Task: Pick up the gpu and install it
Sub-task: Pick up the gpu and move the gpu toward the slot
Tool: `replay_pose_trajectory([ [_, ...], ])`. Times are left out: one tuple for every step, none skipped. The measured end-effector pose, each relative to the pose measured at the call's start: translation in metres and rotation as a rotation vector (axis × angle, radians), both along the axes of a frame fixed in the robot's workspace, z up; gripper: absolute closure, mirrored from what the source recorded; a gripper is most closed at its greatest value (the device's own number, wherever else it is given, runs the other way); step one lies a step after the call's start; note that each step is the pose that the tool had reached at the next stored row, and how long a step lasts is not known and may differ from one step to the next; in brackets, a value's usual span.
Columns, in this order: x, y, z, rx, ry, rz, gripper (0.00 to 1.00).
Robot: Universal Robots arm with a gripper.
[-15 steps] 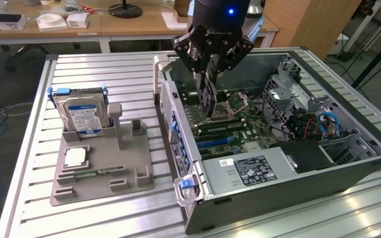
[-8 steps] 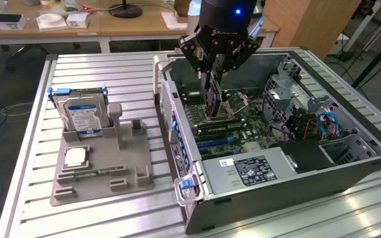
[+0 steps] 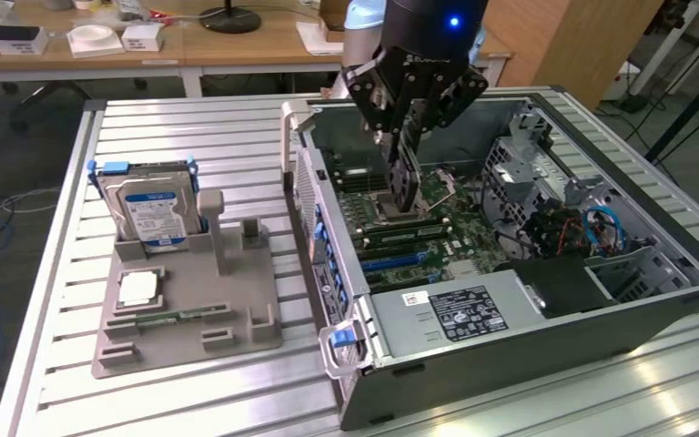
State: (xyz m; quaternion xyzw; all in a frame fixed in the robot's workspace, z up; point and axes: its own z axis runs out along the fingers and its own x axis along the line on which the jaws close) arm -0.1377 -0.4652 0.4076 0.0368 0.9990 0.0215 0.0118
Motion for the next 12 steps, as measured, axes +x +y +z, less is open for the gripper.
replay_pose_trajectory([
  [0.002,0.0,0.0,0.0,0.0,0.0,0.74],
  [0.004,0.0,0.0,0.0,0.0,0.0,0.74],
  [0.005,0.0,0.0,0.0,0.0001,0.0,0.74],
  [0.007,0.0,0.0,0.0,0.0,0.0,0.74],
  [0.009,0.0,0.0,0.0,0.0,0.0,0.74],
  [0.01,0.0,0.0,0.0,0.0,0.0,0.74],
  [0.012,0.0,0.0,0.0,0.0001,0.0,0.74],
  [0.014,0.0,0.0,0.0,0.0001,0.0,0.74],
  [0.016,0.0,0.0,0.0001,0.0001,0.0,0.74],
  [0.017,0.0,0.0,0.0,0.0001,0.0,0.74],
  [0.019,0.0,0.0,0.0,0.0001,0.0,0.74],
  [0.021,0.0,0.0,0.0,0.0001,0.0,0.74],
])
